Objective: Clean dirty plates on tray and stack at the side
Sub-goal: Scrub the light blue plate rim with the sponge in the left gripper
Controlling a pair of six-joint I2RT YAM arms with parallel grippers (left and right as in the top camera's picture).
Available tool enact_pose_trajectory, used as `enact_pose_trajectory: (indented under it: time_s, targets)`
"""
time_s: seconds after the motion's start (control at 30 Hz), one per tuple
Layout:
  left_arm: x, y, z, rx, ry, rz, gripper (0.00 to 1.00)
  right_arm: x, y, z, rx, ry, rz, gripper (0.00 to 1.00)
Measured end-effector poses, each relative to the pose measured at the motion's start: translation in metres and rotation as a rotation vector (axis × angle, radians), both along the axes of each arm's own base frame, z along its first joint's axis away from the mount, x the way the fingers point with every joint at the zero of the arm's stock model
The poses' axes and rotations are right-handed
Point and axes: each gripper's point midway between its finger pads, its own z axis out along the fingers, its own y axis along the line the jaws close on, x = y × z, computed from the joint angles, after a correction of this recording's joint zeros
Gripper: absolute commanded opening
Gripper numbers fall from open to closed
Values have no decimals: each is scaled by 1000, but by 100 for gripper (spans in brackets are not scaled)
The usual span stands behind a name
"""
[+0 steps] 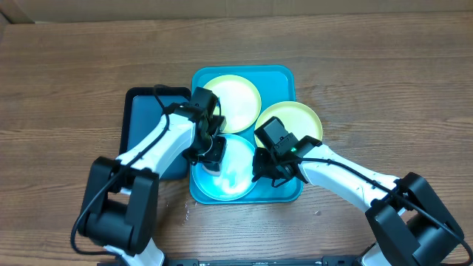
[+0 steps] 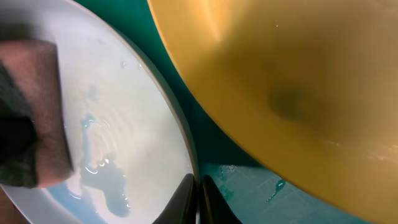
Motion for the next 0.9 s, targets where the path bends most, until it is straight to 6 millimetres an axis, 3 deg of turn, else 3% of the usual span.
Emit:
enact_pose_trajectory:
  time_s: [0.4, 0.6, 0.77, 0.9]
  targets:
    - [-4, -10, -9, -61, 62, -42, 4, -1, -2, -1, -10, 2, -2, 5]
    - [-23, -49, -5, -310, 164, -99, 4, -1, -2, -1, -11, 2, -2, 5]
    - [-36, -65, 13, -419, 254, -119, 4, -1, -1, -1, -6, 3, -1, 5]
    - [-19, -70, 40, -423, 224, -149, 4, -1, -1, -1, -4, 3, 0, 5]
